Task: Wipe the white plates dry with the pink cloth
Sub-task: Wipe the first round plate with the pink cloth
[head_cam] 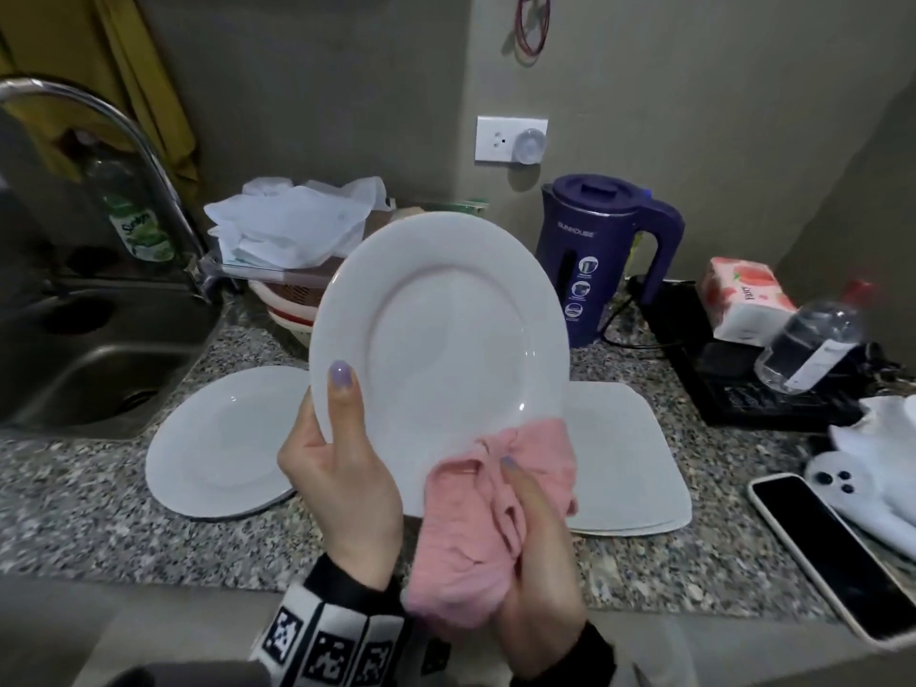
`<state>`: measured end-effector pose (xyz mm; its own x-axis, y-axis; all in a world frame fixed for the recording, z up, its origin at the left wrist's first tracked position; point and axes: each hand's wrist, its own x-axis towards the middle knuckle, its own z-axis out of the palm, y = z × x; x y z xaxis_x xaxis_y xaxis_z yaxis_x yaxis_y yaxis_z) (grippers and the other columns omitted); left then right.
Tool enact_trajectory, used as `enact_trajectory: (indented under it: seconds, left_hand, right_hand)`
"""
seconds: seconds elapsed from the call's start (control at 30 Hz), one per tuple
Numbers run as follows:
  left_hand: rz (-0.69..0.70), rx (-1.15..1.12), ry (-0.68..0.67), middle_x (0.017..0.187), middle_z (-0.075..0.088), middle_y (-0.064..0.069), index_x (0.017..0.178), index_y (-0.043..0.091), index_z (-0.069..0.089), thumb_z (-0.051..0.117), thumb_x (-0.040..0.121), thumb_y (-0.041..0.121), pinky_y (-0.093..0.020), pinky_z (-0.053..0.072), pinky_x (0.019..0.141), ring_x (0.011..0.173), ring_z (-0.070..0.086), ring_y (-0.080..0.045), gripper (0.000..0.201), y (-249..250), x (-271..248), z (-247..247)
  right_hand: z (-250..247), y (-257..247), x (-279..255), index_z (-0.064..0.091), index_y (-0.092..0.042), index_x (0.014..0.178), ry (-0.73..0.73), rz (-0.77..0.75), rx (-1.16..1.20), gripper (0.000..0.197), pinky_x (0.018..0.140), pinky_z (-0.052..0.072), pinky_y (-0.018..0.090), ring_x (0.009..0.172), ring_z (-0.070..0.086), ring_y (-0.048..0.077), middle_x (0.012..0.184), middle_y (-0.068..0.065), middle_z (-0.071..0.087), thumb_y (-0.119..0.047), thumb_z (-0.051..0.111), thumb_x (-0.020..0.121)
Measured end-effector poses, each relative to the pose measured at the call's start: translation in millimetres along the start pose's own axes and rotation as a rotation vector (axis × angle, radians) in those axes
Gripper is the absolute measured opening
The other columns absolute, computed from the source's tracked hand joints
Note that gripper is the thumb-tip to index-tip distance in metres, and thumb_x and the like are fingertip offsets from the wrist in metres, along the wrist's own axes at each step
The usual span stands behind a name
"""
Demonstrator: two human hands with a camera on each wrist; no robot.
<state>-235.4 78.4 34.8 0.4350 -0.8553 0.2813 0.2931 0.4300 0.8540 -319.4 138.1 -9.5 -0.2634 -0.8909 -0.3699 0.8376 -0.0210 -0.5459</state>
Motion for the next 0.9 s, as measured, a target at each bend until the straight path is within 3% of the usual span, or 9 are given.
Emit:
enact_trajectory:
  seconds: [0.13, 0.23, 0.3, 0.43, 0.53, 0.6, 0.73, 0.8, 0.9]
  left_hand:
    - [-0.051, -0.044, 0.094, 0.096, 0.074, 0.018, 0.109, 0.019, 0.066, 0.049, 0.1, 0.02, -0.021, 0.054, 0.079, 0.096, 0.069, -0.005, 0.02, -5.5, -6.5, -4.8]
    - [-0.072, -0.065, 0.065, 0.108, 0.073, 0.012, 0.116, 0.018, 0.065, 0.048, 0.1, 0.02, -0.029, 0.054, 0.088, 0.108, 0.067, -0.014, 0.023, -3.6, -4.3, -15.8]
    - [-0.045, -0.041, -0.005, 0.11, 0.073, 0.012, 0.115, 0.02, 0.066, 0.048, 0.1, 0.021, -0.027, 0.053, 0.089, 0.11, 0.066, -0.012, 0.023, 3.0, -4.0, -19.5]
    - [-0.047, -0.071, -0.036, 0.1, 0.074, 0.016, 0.107, 0.023, 0.066, 0.047, 0.1, 0.02, -0.02, 0.053, 0.08, 0.102, 0.068, -0.008, 0.021, 12.3, -4.2, -13.9]
    - [-0.072, -0.068, -0.004, 0.109, 0.074, 0.009, 0.115, 0.019, 0.065, 0.049, 0.099, 0.023, -0.031, 0.055, 0.088, 0.108, 0.067, -0.016, 0.023, 8.6, 5.6, -14.4]
    - [-0.087, -0.043, -0.017, 0.115, 0.072, 0.004, 0.118, 0.017, 0.065, 0.051, 0.099, 0.024, -0.037, 0.053, 0.095, 0.111, 0.066, -0.018, 0.025, 5.6, 13.5, -20.3]
    - [-0.081, 0.015, -0.017, 0.109, 0.073, 0.011, 0.114, 0.02, 0.066, 0.05, 0.1, 0.022, -0.026, 0.054, 0.088, 0.107, 0.067, -0.01, 0.022, 3.6, 11.6, -27.5]
    - [-0.087, 0.011, -0.007, 0.101, 0.074, 0.018, 0.11, 0.023, 0.066, 0.049, 0.1, 0.02, -0.019, 0.054, 0.08, 0.101, 0.068, -0.005, 0.02, 1.0, 9.8, -29.2]
    - [-0.095, 0.09, -0.034, 0.106, 0.073, 0.018, 0.115, 0.021, 0.066, 0.05, 0.1, 0.022, -0.019, 0.054, 0.083, 0.105, 0.067, -0.006, 0.022, -3.0, 7.7, -32.3]
  right_hand:
    - [-7.9, -22.7, 2.2, 0.065, -0.007, 0.114, 0.016, -0.192, -0.073, 0.056, 0.096, 0.048, 0.048, 0.098, 0.069, 0.027, 0.104, 0.011, 0.072, -0.03, 0.083, 0.066]
    - [-0.3, -80.3, 7.3, 0.064, 0.003, 0.097, -0.189, -0.333, -0.301, 0.022, 0.068, 0.057, 0.03, 0.07, 0.07, 0.019, 0.079, 0.013, 0.072, -0.011, 0.066, 0.081]
    - [16.1, -113.3, 13.1, 0.063, 0.006, 0.102, -0.251, -0.352, -0.433, 0.022, 0.063, 0.056, 0.026, 0.071, 0.071, 0.019, 0.084, 0.015, 0.073, 0.003, 0.059, 0.081]
    - [12.5, -113.4, 23.0, 0.061, 0.005, 0.113, -0.265, -0.252, -0.405, 0.035, 0.072, 0.058, 0.035, 0.082, 0.07, 0.027, 0.1, 0.023, 0.069, 0.001, 0.063, 0.079]
    - [-10.7, -69.2, 13.0, 0.065, 0.004, 0.105, -0.249, -0.065, -0.281, 0.03, 0.079, 0.057, 0.039, 0.087, 0.07, 0.029, 0.099, 0.022, 0.07, -0.012, 0.072, 0.08]
    - [-22.4, -42.3, 2.8, 0.071, -0.005, 0.106, -0.15, -0.057, -0.458, 0.043, 0.09, 0.052, 0.044, 0.102, 0.067, 0.029, 0.106, 0.016, 0.071, -0.03, 0.076, 0.071]
    - [-25.6, -50.7, -2.0, 0.07, -0.005, 0.109, -0.035, -0.187, -0.639, 0.033, 0.085, 0.055, 0.041, 0.1, 0.069, 0.028, 0.102, 0.012, 0.073, -0.02, 0.072, 0.08]
    - [-24.3, -73.5, 0.1, 0.064, 0.0, 0.109, 0.028, -0.383, -0.765, 0.025, 0.072, 0.058, 0.033, 0.093, 0.07, 0.029, 0.097, 0.014, 0.073, -0.007, 0.066, 0.085]
    - [-12.9, -105.2, -1.2, 0.062, -0.002, 0.108, 0.004, -0.616, -0.868, 0.026, 0.077, 0.057, 0.033, 0.093, 0.07, 0.023, 0.098, 0.009, 0.073, -0.011, 0.068, 0.084]
